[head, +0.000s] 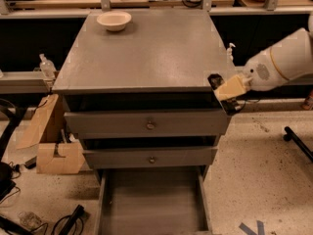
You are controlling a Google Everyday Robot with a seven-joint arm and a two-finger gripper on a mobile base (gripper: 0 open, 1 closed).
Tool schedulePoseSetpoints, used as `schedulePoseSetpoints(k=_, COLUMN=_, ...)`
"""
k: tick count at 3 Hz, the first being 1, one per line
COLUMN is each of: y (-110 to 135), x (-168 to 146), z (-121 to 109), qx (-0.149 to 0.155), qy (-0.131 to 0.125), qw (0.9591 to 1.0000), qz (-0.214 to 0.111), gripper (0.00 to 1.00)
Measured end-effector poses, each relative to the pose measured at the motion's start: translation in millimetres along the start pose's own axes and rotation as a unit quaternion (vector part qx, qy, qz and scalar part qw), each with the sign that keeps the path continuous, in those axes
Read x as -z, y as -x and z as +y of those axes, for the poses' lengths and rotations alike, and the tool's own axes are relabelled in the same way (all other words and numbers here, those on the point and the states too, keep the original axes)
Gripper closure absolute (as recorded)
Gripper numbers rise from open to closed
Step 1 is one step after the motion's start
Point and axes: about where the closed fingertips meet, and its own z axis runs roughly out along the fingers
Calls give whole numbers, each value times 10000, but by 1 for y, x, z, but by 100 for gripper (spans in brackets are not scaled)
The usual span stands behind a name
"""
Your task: Place rxbar chocolate into bottom drawer
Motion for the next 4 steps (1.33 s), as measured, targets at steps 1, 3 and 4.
schedulePoseSetpoints(k=1, y=-23, x=-7, z=8, qx=575, qy=-33, qw=9983, qz=77, gripper=100)
schedulePoseSetpoints(k=3, y=-21, x=-24, z=9, qx=679, qy=91, qw=9976, qz=61, gripper=100)
schedulePoseSetpoints(k=4, y=-38, x=-56, z=21, qx=755, qy=367, qw=9963, qz=-182, gripper=100)
